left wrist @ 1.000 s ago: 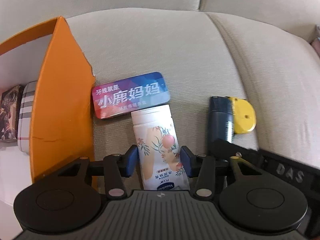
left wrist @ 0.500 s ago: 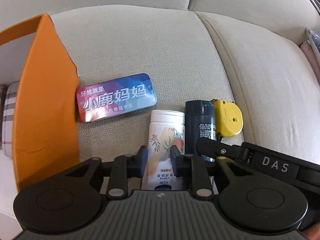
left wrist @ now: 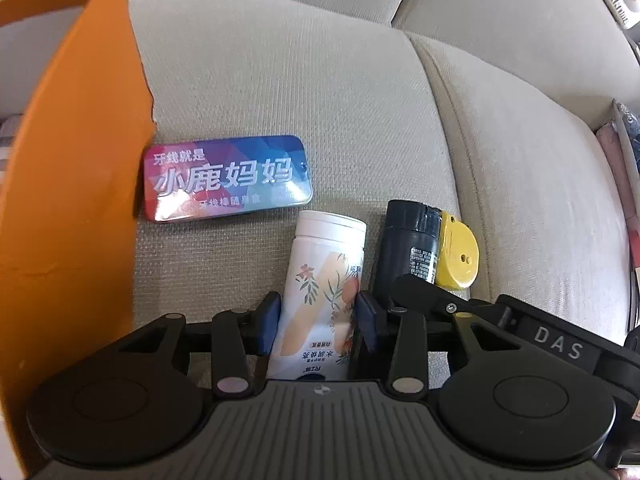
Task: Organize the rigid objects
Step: 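Grasp the white lotion tube with the left gripper while the right gripper grasps the dark blue spray can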
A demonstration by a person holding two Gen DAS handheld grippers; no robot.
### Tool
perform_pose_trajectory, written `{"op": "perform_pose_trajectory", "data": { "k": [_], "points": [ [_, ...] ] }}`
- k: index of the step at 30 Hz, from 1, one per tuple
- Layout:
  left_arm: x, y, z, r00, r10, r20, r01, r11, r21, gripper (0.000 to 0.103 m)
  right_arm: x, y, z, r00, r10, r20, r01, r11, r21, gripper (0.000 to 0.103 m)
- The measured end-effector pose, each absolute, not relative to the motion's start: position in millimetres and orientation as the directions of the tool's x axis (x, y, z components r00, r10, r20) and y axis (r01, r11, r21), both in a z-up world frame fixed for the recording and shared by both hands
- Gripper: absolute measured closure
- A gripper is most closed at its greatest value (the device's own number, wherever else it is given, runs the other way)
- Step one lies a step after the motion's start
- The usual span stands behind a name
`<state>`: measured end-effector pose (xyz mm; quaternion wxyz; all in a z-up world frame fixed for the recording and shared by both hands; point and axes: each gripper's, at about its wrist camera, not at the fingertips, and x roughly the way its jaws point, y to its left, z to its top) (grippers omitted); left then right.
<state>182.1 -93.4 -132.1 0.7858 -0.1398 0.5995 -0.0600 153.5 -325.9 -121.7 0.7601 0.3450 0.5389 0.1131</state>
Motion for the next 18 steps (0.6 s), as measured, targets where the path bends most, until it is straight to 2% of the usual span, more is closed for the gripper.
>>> {"op": "perform_pose_trajectory", "data": {
  "k": [2,3,4,10,18],
  "points": [
    [176.8,-91.4,-124.6,0.286,-0.252,-0.924,-0.059,0.958,-0.28,0.059,152.1,-323.9,-119.0,0.398,0.538,-0.743,0.184,0.747,0.639,0.061],
    [174.7,-90.7,-120.9,0.295,-0.25,-0.922,-0.051,0.96,-0.276,0.071,151.6,-322.6,-117.5,0.401,0.537,-0.742,0.173,0.751,0.637,0.062],
    [172.2,-88.3,-116.7,0.31,-0.252,-0.917,-0.042,0.96,-0.278,0.077,150.9,-322.7,-116.7,0.403,0.539,-0.739,0.168,0.75,0.639,0.062],
    [165.7,-76.3,-110.1,0.325,-0.289,-0.901,-0.045,0.947,-0.319,0.08,148.0,-328.7,-110.0,0.392,0.572,-0.72,0.141,0.737,0.662,0.063],
    [162.7,-74.9,-80.0,0.439,-0.291,-0.85,-0.004,0.946,-0.325,0.082,146.5,-318.4,-94.7,0.449,0.527,-0.721,0.09,0.776,0.624,0.064]
  ]
}}
